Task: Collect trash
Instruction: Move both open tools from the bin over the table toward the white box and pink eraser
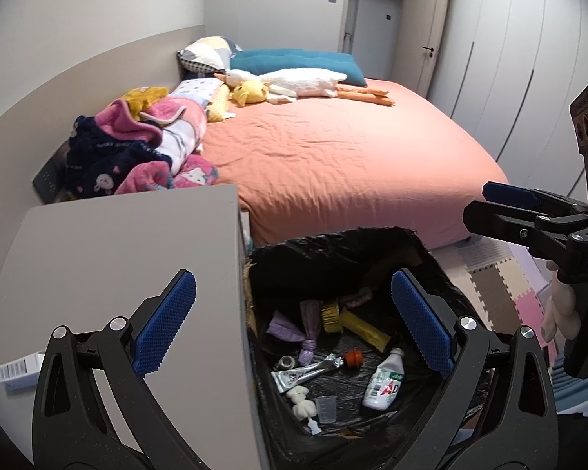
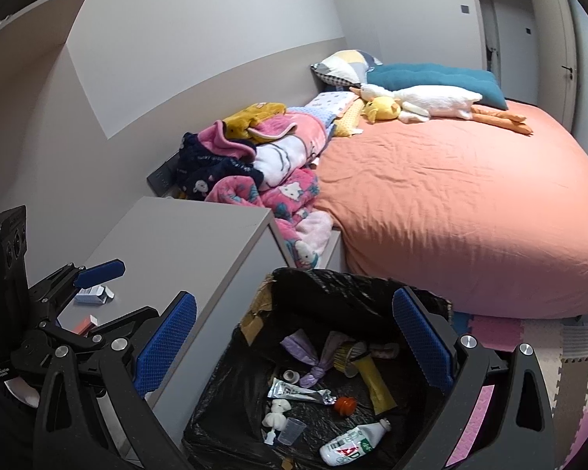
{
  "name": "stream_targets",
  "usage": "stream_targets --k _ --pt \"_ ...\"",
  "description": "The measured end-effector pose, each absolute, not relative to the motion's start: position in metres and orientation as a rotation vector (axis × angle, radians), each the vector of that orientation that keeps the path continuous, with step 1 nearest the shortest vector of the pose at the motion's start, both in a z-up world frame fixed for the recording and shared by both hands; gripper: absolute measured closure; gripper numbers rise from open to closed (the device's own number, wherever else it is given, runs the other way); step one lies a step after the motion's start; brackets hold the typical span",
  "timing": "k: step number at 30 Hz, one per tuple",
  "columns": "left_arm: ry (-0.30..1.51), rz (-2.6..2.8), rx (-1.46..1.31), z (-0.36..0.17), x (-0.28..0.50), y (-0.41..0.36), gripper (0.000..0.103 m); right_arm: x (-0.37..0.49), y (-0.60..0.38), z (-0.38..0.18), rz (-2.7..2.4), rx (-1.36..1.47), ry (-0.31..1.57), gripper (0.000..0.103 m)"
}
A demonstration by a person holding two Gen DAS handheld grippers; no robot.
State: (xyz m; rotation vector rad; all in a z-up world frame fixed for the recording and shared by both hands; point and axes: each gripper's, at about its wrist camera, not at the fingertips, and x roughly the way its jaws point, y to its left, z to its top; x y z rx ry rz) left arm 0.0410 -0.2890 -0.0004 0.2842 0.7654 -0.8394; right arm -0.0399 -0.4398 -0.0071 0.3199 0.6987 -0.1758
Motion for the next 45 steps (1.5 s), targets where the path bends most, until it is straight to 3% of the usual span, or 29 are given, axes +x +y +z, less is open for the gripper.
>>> stream_targets --k 45 --pt "0.867 -0.413 0.149 -0.048 0.069 -0.091 0.007 0.078 -0.278 -0.049 0.221 0.191 0.851 0.003"
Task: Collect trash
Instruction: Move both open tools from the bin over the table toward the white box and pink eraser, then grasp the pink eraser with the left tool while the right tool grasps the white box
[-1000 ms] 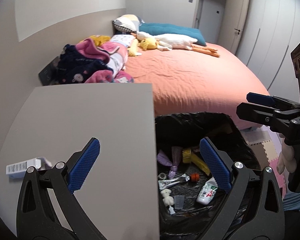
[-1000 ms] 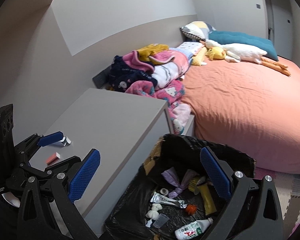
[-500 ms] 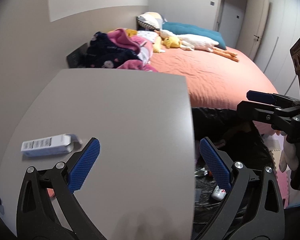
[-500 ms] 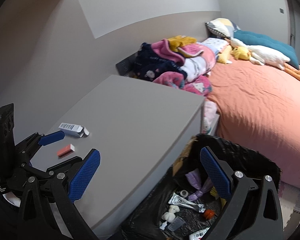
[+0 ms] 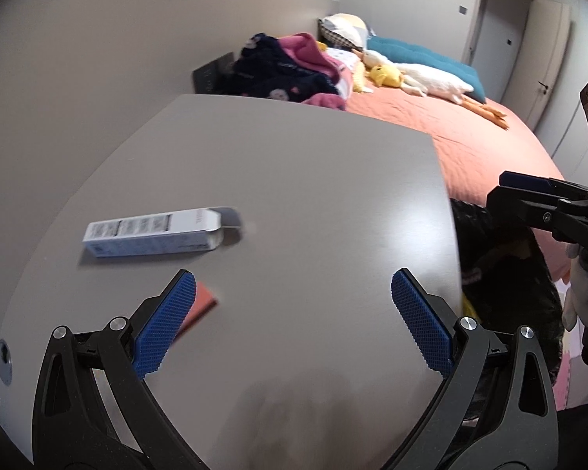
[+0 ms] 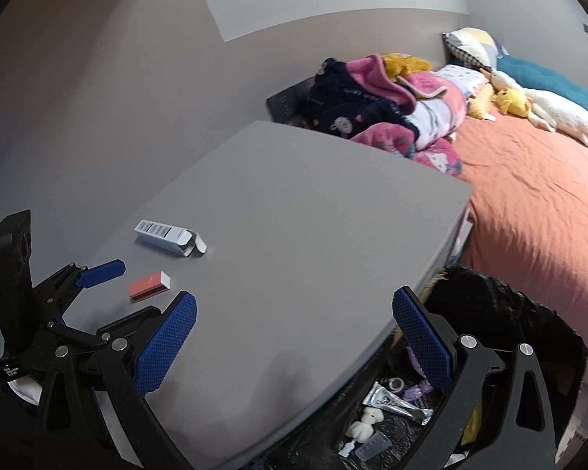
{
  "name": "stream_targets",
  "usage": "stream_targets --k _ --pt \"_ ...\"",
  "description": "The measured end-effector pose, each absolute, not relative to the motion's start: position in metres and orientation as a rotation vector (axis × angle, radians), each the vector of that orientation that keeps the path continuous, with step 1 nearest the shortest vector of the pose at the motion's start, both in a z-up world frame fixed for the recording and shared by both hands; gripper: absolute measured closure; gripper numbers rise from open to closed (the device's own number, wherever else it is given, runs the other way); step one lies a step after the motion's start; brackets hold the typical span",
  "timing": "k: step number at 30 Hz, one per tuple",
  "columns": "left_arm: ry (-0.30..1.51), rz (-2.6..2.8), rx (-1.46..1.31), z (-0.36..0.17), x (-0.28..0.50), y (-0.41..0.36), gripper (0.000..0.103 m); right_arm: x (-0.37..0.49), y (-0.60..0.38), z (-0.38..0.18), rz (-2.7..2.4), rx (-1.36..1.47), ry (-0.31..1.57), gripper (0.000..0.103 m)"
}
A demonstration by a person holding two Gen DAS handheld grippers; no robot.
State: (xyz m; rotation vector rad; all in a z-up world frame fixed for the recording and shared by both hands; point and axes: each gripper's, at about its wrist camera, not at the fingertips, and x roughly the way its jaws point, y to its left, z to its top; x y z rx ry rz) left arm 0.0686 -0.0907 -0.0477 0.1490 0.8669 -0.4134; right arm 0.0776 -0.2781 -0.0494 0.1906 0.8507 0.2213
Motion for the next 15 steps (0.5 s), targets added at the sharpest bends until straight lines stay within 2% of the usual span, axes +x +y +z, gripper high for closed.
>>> stream_targets --k 11,15 --pt "0.898 -0.314 0.208 -0.073 0.079 -0.054 0.007 0.103 -0.243 -0.060 0.290 0.159 0.888 0.003" --pt "0.922 -0.319 0.205 -0.082 0.085 -0.044 0.019 0.113 -0.230 -0.063 0.315 0.143 0.898 0.003"
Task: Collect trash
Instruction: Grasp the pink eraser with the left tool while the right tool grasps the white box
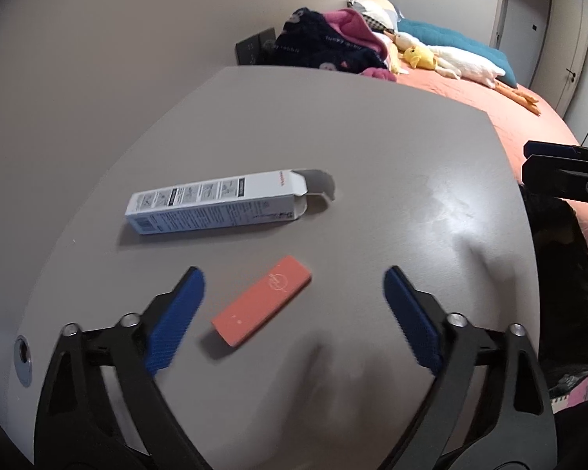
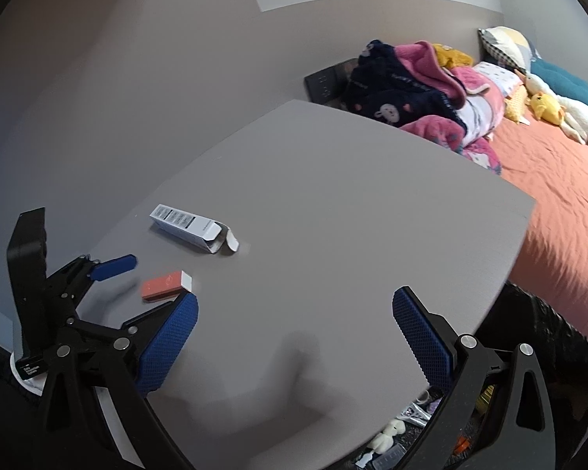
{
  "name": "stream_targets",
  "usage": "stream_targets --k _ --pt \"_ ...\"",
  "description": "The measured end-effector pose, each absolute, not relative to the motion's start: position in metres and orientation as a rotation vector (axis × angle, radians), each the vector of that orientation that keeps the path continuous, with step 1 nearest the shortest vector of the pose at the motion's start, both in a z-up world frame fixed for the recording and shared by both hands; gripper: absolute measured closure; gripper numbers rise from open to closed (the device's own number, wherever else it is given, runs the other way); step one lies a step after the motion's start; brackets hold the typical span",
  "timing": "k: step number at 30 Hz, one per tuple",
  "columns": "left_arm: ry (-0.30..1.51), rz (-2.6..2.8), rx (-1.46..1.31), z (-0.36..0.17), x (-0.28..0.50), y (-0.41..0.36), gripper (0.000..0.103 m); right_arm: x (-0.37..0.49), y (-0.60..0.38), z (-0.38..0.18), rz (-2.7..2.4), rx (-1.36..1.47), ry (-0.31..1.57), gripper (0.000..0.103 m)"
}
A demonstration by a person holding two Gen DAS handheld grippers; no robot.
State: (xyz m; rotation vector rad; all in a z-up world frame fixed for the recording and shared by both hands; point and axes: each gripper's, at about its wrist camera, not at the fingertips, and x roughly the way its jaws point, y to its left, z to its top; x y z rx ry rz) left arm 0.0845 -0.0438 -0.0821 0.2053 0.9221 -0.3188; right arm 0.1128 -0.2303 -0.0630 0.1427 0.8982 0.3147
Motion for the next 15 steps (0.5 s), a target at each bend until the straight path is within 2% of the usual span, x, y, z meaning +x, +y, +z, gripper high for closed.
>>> stream_targets --k 5,8,10,15 --pt "0.944 -0.305 0.217 -0.093 0.094 -0.035 0.026 0.123 -0.216 -0.067 0.340 0.121 0.912 0.003" --pt "0.967 -0.319 0.207 -0.100 0.098 -0.031 0.033 0.131 -0.207 -0.069 0.357 0.105 0.920 0.003" --pt "0.989 -0.331 0.193 -0.105 0.100 -0.029 0.043 0.136 -0.202 -0.070 0.370 0.094 0.923 0.003" --pt "0.990 -0.334 0.174 -0.109 0.099 -0.025 0.052 0.148 -0.189 -0.073 0.403 0.066 0.933 0.003"
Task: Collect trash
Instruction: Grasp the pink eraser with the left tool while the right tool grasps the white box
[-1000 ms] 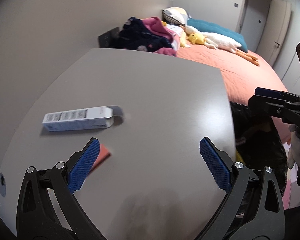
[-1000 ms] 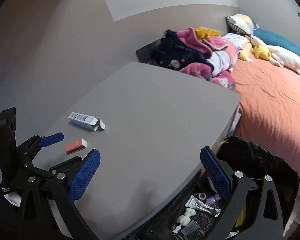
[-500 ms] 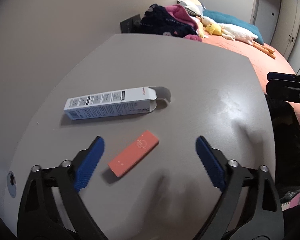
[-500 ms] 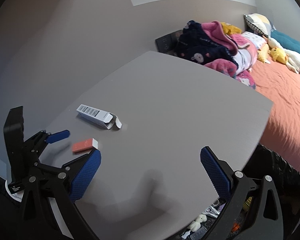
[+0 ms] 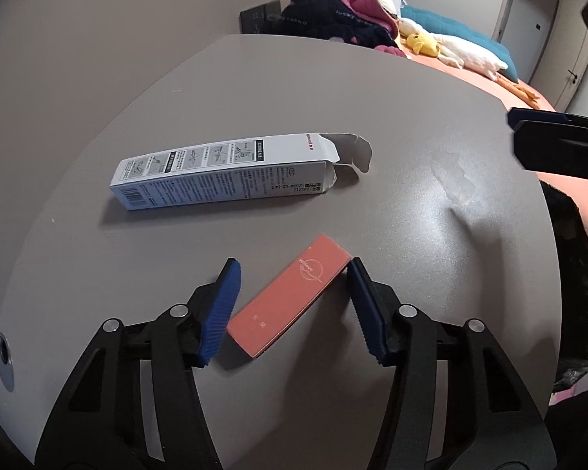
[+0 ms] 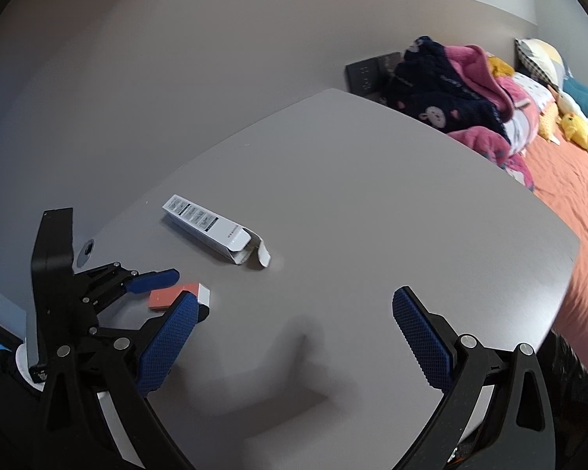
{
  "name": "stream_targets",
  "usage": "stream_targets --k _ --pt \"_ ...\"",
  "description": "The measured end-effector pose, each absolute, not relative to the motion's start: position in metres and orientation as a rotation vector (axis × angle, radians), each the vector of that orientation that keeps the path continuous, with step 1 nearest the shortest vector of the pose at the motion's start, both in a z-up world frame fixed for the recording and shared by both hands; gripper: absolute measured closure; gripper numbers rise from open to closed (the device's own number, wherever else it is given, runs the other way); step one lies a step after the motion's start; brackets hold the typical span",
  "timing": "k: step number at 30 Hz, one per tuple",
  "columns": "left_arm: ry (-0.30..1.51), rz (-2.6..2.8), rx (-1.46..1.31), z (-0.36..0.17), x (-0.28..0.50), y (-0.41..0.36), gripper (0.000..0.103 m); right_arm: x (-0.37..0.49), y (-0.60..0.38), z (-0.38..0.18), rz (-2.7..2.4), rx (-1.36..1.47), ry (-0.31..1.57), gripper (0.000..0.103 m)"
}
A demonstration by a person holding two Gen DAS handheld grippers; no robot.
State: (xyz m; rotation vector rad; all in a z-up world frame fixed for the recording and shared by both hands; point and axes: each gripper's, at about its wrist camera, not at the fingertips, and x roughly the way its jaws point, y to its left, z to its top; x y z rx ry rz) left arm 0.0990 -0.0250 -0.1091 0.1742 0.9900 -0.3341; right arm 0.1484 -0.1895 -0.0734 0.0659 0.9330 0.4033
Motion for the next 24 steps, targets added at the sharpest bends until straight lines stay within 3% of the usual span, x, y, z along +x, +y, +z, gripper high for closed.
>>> stream_targets --k 4,5,24 --pt "0.981 -0.290 0.153 -0.108 0.099 -0.018 0.079 0.161 -0.178 -0.078 0.434 0.049 0.949 0.003" --pt "0.982 -0.279 0.143 -0.107 0.098 -0.016 0.082 0.163 -0.176 -0.079 0.441 0.046 0.953 0.003" --pt "0.961 -0.113 -0.072 -0.091 0.083 0.037 0.083 0.214 -0.101 -0.109 0.571 -0.142 0.988 0.004"
